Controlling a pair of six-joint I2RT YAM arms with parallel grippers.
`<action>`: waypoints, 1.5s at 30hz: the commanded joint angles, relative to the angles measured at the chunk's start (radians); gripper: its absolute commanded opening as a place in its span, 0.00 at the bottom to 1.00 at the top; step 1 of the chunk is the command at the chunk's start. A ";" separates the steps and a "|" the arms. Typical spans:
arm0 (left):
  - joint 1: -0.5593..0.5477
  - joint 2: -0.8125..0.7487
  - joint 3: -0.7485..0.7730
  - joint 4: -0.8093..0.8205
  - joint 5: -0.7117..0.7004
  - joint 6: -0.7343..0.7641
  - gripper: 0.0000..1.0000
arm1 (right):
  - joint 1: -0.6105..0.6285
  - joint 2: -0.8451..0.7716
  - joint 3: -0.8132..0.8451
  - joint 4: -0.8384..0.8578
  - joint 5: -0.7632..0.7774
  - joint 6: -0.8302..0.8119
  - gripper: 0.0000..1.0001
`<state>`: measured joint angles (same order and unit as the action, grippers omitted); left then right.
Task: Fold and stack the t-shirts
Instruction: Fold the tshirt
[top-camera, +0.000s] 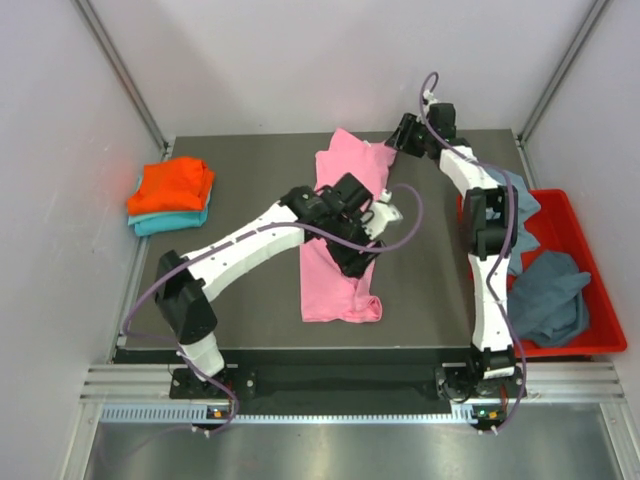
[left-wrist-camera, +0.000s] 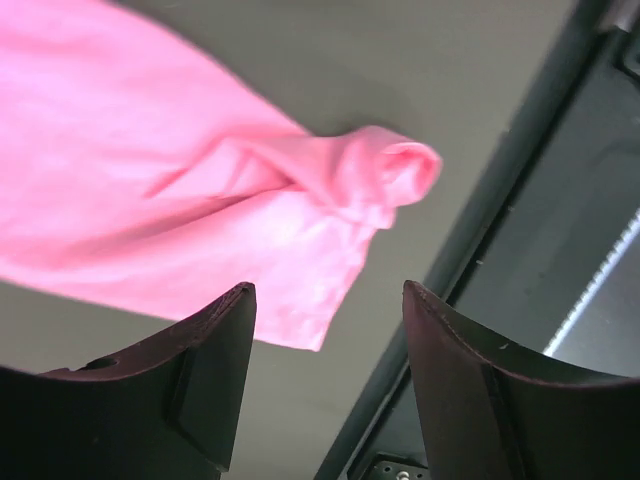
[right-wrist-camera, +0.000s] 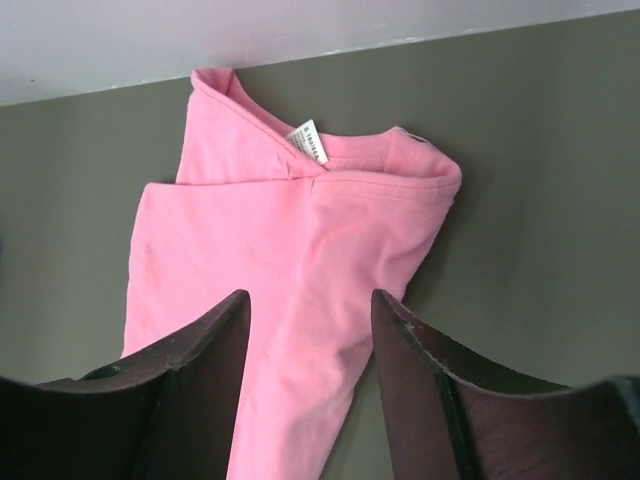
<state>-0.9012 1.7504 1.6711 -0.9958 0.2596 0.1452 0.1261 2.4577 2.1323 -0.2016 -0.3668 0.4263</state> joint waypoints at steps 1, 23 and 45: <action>0.147 0.014 -0.010 0.003 -0.071 -0.005 0.65 | -0.009 -0.065 -0.040 -0.005 -0.008 -0.011 0.52; 0.548 0.058 -0.398 0.049 0.325 -0.254 0.66 | 0.009 0.175 0.109 0.071 -0.030 0.089 0.42; 0.547 0.067 -0.465 0.062 0.317 -0.251 0.65 | 0.023 0.394 0.497 0.330 0.212 0.051 0.08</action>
<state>-0.3553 1.8507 1.2224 -0.9497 0.5709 -0.1101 0.1467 2.8460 2.5504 -0.0055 -0.2447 0.5159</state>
